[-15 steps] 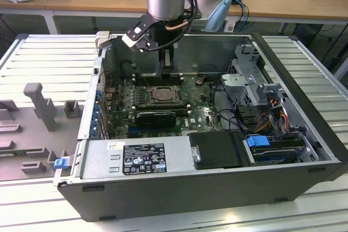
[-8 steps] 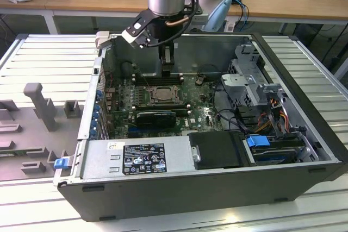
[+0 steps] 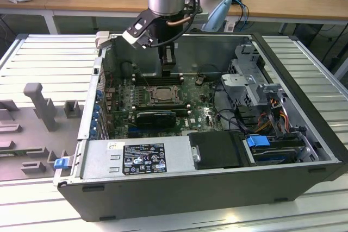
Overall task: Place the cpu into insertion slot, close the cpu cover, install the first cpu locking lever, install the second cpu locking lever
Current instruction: 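Install the first cpu locking lever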
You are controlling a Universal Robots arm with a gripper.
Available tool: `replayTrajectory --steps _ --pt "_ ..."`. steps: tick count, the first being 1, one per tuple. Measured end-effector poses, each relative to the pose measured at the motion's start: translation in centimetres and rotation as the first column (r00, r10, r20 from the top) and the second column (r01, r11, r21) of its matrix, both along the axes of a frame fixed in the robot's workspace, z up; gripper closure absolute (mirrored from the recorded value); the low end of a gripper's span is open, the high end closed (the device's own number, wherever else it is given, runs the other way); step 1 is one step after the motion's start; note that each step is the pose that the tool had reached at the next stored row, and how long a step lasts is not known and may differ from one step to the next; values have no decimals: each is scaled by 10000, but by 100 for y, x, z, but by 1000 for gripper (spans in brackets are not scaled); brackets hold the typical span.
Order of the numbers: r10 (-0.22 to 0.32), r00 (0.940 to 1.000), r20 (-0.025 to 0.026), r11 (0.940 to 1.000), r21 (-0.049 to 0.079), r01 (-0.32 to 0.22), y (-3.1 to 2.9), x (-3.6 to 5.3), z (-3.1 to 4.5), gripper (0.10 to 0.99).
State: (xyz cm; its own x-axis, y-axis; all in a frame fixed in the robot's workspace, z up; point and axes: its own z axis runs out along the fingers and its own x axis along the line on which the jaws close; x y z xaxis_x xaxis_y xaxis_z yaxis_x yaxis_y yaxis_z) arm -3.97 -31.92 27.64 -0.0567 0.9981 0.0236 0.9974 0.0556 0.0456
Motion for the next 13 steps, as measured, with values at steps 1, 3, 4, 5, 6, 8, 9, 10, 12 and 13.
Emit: replayTrajectory --steps 1,3,4,5,6,8,9,10,12,13 --pt "5 10000 -1 10000 -1 -5 -1 0 0 980" --pt "11 10000 0 10000 -1 -11 -4 0 0 980" --pt "19 10000 0 10000 -1 -19 -5 0 0 980" --pt "39 10000 0 10000 -1 -39 -5 0 0 980" --pt "69 10000 -1 10000 -2 -69 -5 0 0 980" --pt "176 9998 -1 9998 -1 -176 -5 0 0 980" --pt "260 9997 -1 9997 -1 -260 -5 0 0 980" --pt "359 9994 0 9994 -1 -359 -5 0 0 980" --pt "615 9981 -1 9981 -1 -615 -5 0 0 980" --pt "693 9976 -1 9976 -1 -693 -5 0 0 980"
